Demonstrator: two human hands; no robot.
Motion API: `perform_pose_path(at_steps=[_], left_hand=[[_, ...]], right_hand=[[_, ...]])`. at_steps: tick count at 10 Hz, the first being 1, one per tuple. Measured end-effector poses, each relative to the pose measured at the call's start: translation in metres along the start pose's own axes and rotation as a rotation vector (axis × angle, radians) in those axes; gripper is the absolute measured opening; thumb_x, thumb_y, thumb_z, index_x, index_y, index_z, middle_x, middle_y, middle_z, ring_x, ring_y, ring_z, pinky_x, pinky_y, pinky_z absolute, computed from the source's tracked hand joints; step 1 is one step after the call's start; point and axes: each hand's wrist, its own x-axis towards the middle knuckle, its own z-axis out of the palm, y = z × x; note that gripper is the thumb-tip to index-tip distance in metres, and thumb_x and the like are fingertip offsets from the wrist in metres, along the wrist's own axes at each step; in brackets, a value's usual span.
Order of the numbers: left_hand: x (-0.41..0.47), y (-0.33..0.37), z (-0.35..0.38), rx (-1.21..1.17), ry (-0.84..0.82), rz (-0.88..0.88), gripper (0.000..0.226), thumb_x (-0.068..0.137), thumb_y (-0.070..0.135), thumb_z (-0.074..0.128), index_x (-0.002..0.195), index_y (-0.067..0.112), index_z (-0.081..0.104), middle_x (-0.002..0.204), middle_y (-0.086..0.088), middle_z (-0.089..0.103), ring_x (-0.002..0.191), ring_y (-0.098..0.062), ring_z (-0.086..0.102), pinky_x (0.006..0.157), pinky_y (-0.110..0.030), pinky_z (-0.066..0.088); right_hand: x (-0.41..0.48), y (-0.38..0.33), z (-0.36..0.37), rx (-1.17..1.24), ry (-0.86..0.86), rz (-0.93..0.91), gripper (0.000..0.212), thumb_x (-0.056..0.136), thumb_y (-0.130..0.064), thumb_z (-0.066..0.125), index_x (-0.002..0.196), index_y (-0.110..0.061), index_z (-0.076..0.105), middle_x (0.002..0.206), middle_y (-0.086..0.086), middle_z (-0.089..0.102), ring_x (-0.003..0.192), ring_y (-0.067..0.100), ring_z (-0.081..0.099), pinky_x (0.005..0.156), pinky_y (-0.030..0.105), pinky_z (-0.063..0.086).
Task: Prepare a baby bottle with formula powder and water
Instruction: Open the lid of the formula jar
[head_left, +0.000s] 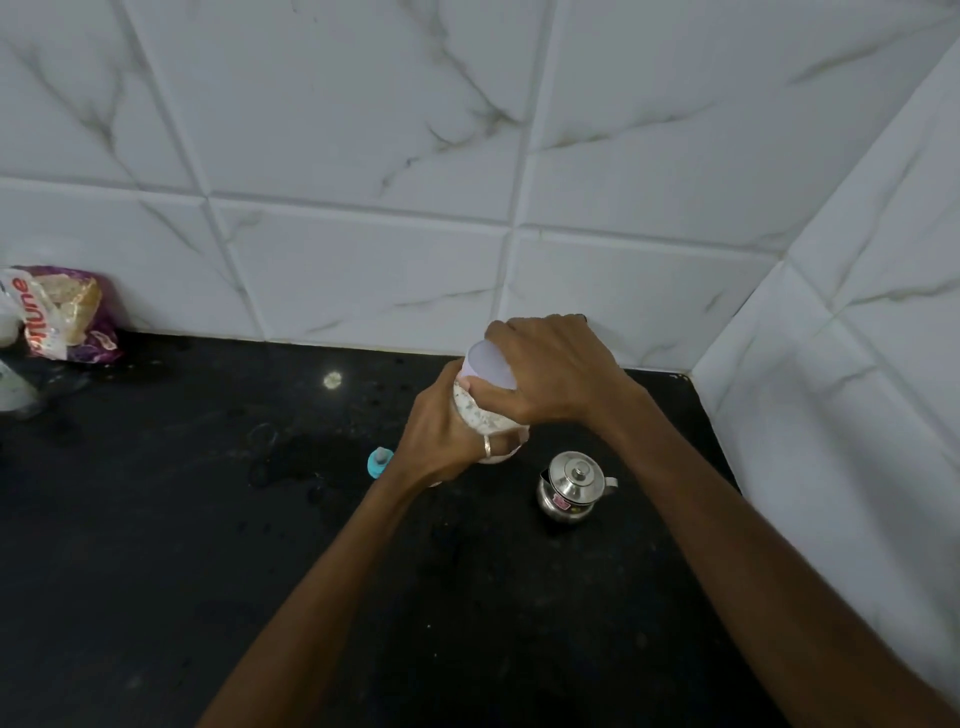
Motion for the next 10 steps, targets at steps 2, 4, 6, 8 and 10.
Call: perform_pose_path(at_steps=[2, 4, 6, 8, 10], left_hand=[[0.004, -0.012, 0.003, 0.069, 0.032, 0.045, 0.087, 0.060, 0.030, 0.097, 0.133, 0.028, 0.050, 0.114, 0.010, 0.068, 0.102, -0.005, 0.066, 0.086, -0.019, 0.052], [-0.003, 0.003, 0.013, 0.072, 0.078, 0.061, 0.083, 0.060, 0.038, 0.096, 0.128, 0.029, 0.050, 0.118, 0.009, 0.068, 0.107, -0.009, 0.068, 0.091, -0.035, 0.058], [0.001, 0.010, 0.013, 0.118, 0.048, -0.025, 0.070, 0.065, 0.020, 0.095, 0.124, 0.019, 0.057, 0.120, 0.001, 0.068, 0.110, -0.018, 0.067, 0.099, -0.041, 0.055], [0.003, 0.005, 0.013, 0.049, 0.100, -0.004, 0.092, 0.061, 0.029, 0.097, 0.139, 0.020, 0.049, 0.128, 0.002, 0.065, 0.115, -0.016, 0.065, 0.099, -0.038, 0.055], [0.002, 0.007, 0.009, 0.145, 0.056, -0.076, 0.099, 0.057, 0.034, 0.099, 0.140, 0.023, 0.046, 0.127, 0.004, 0.064, 0.112, -0.012, 0.062, 0.092, -0.028, 0.053]], right_hand=[[-0.009, 0.009, -0.026, 0.306, -0.252, 0.032, 0.075, 0.089, -0.075, 0.048, 0.155, -0.042, 0.031, 0.156, -0.010, 0.046, 0.135, 0.020, 0.050, 0.101, 0.043, 0.041], [0.000, -0.010, -0.030, 0.078, -0.192, 0.267, 0.088, 0.087, -0.088, 0.025, 0.107, -0.012, 0.065, 0.099, 0.006, 0.069, 0.080, 0.022, 0.058, 0.071, 0.035, 0.041], [0.001, 0.005, -0.026, 0.404, -0.418, 0.102, 0.067, 0.091, -0.050, 0.066, 0.150, -0.030, 0.042, 0.148, 0.000, 0.050, 0.129, 0.023, 0.050, 0.099, 0.038, 0.041], [0.000, 0.006, -0.038, 0.432, -0.291, 0.239, 0.074, 0.091, -0.073, 0.051, 0.144, -0.021, 0.051, 0.144, 0.006, 0.058, 0.126, 0.027, 0.056, 0.097, 0.036, 0.044], [0.001, -0.013, -0.030, 0.135, -0.240, 0.288, 0.070, 0.092, -0.077, 0.040, 0.115, -0.013, 0.061, 0.101, 0.003, 0.062, 0.088, 0.023, 0.055, 0.075, 0.036, 0.039]])
